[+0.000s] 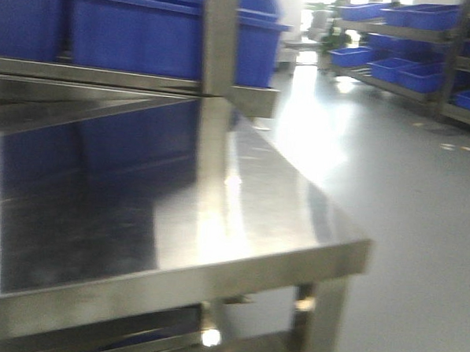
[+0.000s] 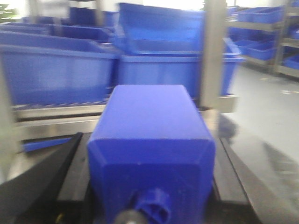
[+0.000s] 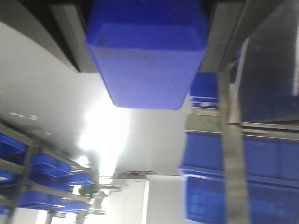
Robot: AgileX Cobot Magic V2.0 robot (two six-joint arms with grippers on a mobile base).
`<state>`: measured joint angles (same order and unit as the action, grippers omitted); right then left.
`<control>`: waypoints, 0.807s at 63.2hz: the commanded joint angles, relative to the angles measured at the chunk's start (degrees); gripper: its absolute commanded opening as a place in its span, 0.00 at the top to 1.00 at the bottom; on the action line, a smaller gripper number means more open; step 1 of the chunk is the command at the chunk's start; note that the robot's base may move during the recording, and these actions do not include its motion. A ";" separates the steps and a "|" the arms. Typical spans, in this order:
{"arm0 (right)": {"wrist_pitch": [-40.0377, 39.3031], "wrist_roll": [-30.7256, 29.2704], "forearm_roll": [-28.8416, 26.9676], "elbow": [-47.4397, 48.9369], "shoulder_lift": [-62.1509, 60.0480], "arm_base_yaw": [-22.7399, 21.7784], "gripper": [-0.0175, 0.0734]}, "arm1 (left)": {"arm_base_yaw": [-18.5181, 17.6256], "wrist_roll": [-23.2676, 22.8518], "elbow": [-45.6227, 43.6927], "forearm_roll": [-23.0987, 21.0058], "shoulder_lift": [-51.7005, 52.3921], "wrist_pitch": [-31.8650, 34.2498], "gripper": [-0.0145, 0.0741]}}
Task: Pick and sort blue part to right shelf
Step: 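Drive the base away from the table holding both parts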
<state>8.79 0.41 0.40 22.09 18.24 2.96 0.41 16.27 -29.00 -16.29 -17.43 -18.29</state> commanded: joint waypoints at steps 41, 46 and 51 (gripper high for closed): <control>-5.31 -0.41 0.67 1.85 0.38 -0.38 0.37 | 0.09 -0.13 -1.67 -0.34 -0.42 5.04 0.54; -5.31 -0.41 0.67 1.85 0.38 -0.38 0.37 | 0.09 -0.13 -1.67 -0.34 -0.42 5.04 0.54; -5.31 -0.41 0.67 1.85 0.38 -0.38 0.37 | 0.09 -0.13 -1.67 -0.34 -0.42 5.04 0.54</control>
<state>8.82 0.41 0.44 22.09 18.24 2.96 0.41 16.27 -29.00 -16.29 -17.43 -18.29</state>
